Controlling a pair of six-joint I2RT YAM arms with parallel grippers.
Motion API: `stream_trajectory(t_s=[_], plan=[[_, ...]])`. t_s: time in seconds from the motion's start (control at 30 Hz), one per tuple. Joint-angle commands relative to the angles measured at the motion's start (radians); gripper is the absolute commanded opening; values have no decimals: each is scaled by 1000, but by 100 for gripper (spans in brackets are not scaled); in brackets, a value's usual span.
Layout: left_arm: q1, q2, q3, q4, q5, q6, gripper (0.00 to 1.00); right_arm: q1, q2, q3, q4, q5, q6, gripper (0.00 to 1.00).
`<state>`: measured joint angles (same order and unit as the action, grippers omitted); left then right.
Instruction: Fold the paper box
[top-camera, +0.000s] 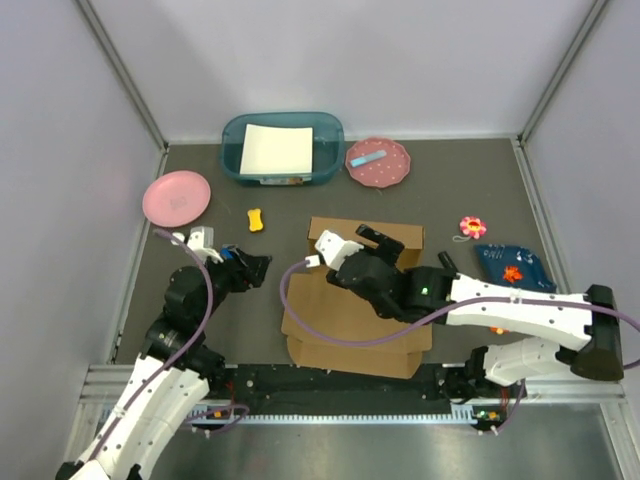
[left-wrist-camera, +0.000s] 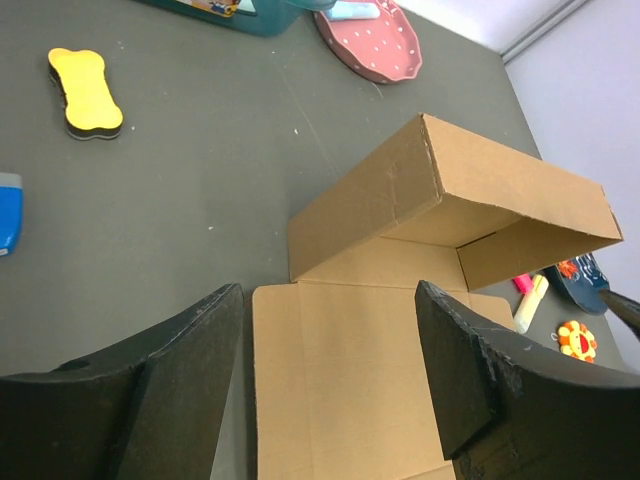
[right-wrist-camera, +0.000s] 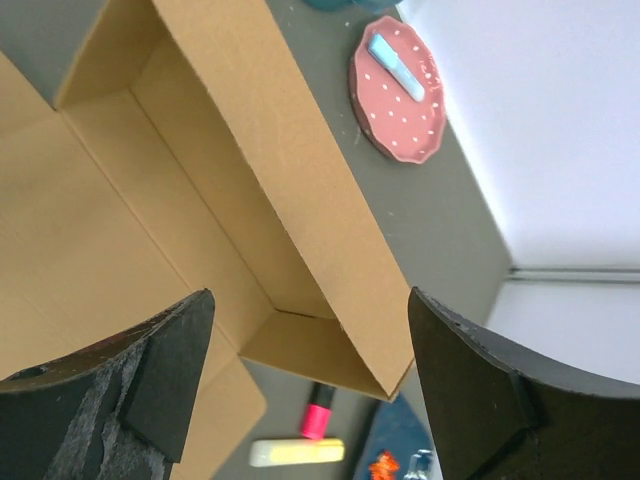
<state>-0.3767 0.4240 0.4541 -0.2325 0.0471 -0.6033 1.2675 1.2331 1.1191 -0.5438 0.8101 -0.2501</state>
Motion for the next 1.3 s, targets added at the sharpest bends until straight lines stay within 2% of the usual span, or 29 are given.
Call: stream_trajectory(t_s=[0.0,0.3,0.5,0.6,0.63,0.8,1.17,1.27], plan=[[-4,-65,-11,-60,-36,7,75,39,40,-7,13,142,-139,79],[-4,-76,-48,-70,-89,-6,75,23,173,-41,125,178,-204,75],[-4,-83,-52,-70,-96,-13,75,-33,233,-27,186,187,-244,67],[-4,-85,-51,-68,-96,-9,75,-48,255,-22,209,199,-271,56],[-4,-83,-52,-68,-96,-7,75,-52,261,-24,218,204,-279,49],[-4,-80,-63,-61,-99,-12,75,-71,298,-22,245,212,-298,35],[-4,-82,-55,-59,-98,-9,75,-112,358,-28,297,236,-339,24],[-4,-80,-52,-59,-98,-9,74,-120,376,-16,297,239,-345,15]])
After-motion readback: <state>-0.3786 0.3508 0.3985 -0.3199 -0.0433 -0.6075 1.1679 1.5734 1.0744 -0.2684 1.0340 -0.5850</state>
